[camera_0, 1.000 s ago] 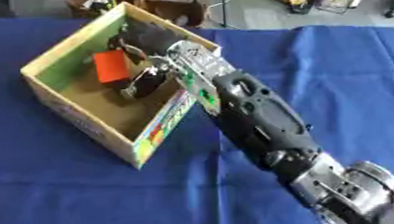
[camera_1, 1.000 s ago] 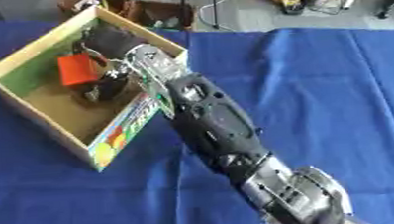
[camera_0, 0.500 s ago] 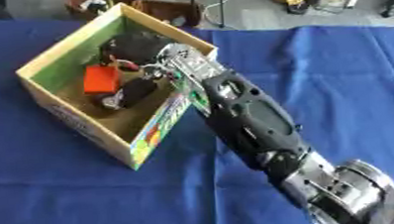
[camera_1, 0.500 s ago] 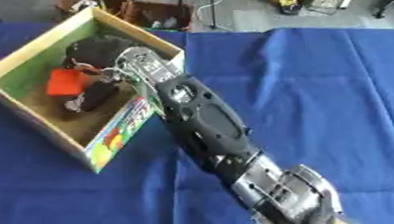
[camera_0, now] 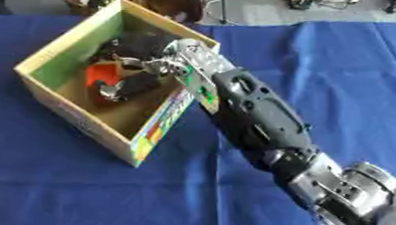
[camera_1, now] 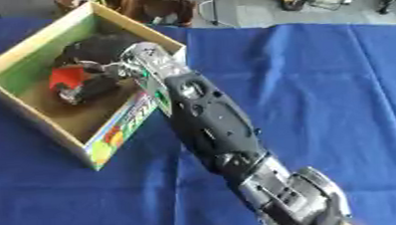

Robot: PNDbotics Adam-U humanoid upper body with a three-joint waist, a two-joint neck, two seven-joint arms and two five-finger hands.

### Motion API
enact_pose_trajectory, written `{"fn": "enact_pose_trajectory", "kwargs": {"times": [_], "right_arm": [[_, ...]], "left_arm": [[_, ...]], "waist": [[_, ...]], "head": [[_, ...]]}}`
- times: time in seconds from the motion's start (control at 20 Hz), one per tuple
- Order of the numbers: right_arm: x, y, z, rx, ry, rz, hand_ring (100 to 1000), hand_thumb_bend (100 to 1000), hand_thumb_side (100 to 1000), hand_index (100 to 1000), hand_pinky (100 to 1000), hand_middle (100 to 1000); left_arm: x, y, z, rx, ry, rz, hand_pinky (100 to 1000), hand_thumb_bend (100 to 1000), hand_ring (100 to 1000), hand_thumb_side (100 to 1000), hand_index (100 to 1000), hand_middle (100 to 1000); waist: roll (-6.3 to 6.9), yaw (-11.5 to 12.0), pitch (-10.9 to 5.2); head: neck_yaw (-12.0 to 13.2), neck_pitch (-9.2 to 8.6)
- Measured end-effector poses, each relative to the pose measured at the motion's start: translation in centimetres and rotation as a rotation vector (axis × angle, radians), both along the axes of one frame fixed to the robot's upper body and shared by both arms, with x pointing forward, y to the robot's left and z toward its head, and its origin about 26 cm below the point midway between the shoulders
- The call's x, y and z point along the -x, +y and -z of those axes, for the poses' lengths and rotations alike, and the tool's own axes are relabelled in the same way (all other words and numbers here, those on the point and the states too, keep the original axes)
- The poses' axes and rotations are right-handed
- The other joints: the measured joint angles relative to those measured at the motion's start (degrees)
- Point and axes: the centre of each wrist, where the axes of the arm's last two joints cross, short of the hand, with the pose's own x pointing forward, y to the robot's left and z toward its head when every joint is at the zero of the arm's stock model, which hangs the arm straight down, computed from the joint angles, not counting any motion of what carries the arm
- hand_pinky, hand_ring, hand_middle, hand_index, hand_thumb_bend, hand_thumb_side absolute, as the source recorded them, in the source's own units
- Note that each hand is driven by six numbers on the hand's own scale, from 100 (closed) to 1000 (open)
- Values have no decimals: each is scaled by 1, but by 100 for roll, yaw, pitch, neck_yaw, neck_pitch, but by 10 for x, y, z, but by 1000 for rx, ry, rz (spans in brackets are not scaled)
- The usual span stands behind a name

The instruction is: Pick up objects on the table and place them in the box.

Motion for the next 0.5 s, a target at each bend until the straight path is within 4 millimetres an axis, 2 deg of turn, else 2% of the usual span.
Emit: {"fn": "enact_pose_trajectory", "kwargs": {"times": [0.3,0.5], "right_arm": [[26,-17,-28,-170,-76,-70,959,100,997,968,944,844],[55,-40,-38,-335,-124,-142,896,100,769,896,895,786]], "left_arm": [[2,2,5,-1,18,-8,623,100,920,1000,707,821],[3,3,8,-2,30,-16,624,100,920,1000,708,821]], "waist": [[88,-200,-104],[181,-386,-224]], "head": [[122,80],[262,153]]}}
